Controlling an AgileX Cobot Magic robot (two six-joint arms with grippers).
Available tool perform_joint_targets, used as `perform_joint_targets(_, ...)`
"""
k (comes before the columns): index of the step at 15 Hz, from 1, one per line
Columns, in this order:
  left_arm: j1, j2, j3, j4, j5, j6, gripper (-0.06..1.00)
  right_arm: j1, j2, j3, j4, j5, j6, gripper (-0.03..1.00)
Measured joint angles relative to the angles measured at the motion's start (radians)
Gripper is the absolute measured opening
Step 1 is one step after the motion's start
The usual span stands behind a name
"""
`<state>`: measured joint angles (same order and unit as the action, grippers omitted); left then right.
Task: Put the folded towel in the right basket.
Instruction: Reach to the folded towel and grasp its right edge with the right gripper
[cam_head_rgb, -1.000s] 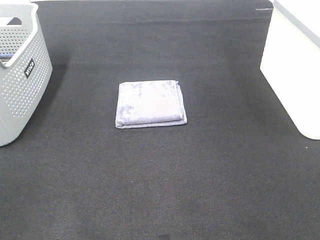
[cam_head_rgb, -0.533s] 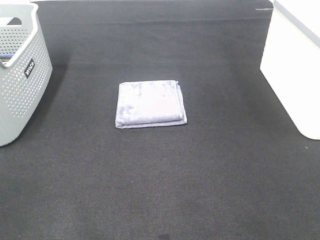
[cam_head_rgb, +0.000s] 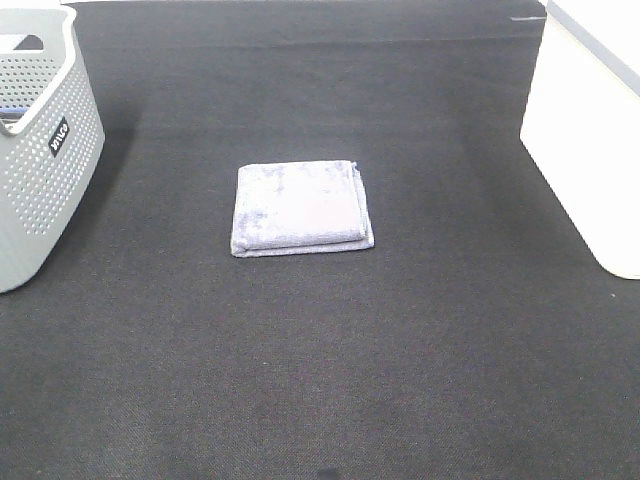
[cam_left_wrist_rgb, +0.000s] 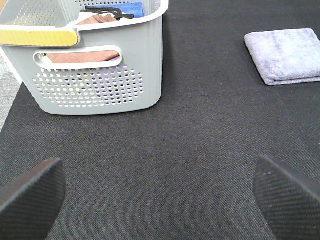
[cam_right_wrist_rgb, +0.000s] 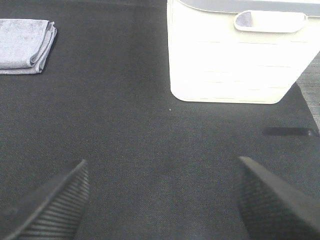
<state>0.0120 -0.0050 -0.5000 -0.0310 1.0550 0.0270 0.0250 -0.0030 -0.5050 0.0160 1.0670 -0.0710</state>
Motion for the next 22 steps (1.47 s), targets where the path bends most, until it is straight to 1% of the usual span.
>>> perform_joint_targets(14,0.0,0.0,0.0,0.0,0.0,0.0,0.97,0.0,0.001,0.0,0.0,-0.004,0.0,0.75)
perform_joint_targets(15,0.0,0.0,0.0,0.0,0.0,0.0,0.97,0.0,0.014,-0.008,0.0,-0.019,0.0,0.75)
perform_joint_targets(18,0.0,0.0,0.0,0.0,0.0,0.0,0.97,0.0,0.146,-0.068,0.018,-0.129,0.0,0.75)
perform_joint_targets(19,0.0,0.0,0.0,0.0,0.0,0.0,0.97,0.0,0.214,-0.095,0.03,-0.163,0.0,0.75)
perform_joint_targets(20,0.0,0.0,0.0,0.0,0.0,0.0,0.97,0.0,0.335,-0.144,0.05,-0.213,0.0,0.75)
perform_joint_targets(22,0.0,0.0,0.0,0.0,0.0,0.0,0.97,0.0,0.521,-0.216,0.091,-0.253,0.0,0.75)
